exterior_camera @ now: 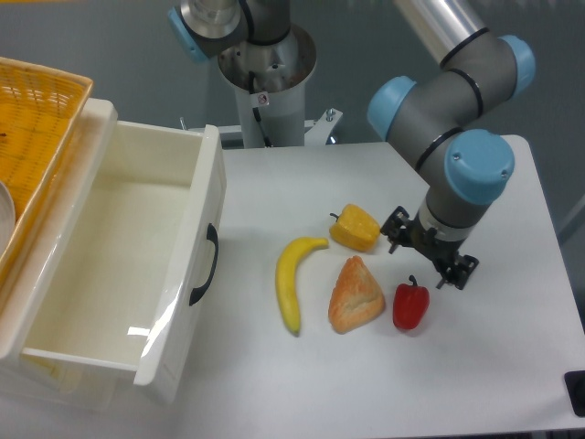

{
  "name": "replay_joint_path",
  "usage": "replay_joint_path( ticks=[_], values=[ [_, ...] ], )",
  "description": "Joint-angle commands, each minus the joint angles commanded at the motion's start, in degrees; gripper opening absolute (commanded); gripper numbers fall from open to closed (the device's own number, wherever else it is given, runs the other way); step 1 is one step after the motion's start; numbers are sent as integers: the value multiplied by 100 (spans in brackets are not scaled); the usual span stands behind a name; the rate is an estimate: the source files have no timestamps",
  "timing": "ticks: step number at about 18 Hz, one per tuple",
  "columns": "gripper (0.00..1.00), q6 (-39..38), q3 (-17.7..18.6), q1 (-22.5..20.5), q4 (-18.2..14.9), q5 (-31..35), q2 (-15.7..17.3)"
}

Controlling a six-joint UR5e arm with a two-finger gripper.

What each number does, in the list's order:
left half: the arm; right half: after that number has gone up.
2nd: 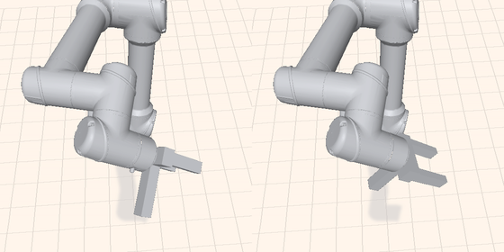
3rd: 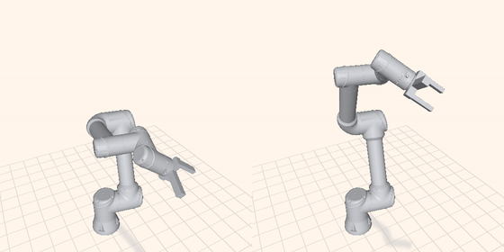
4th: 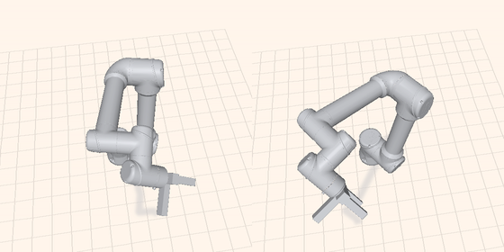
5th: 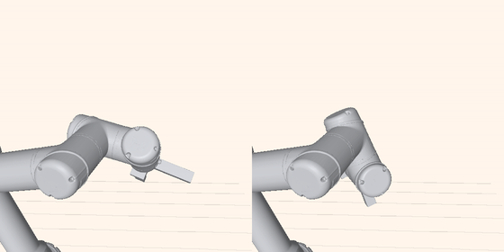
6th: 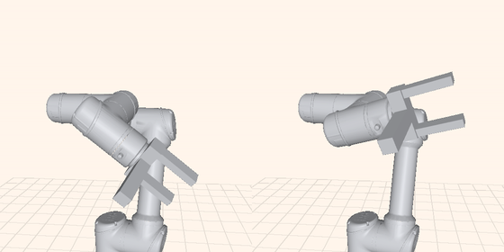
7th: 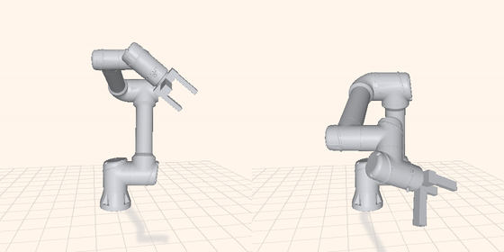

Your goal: Slide open the top white drawer

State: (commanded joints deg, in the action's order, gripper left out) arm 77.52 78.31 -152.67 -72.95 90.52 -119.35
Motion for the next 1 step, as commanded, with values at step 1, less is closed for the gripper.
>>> replay_joint_path(
  ticks=[1],
  values=[
    [100, 17, -9, -17, 96, 18, -44]
  ],
)
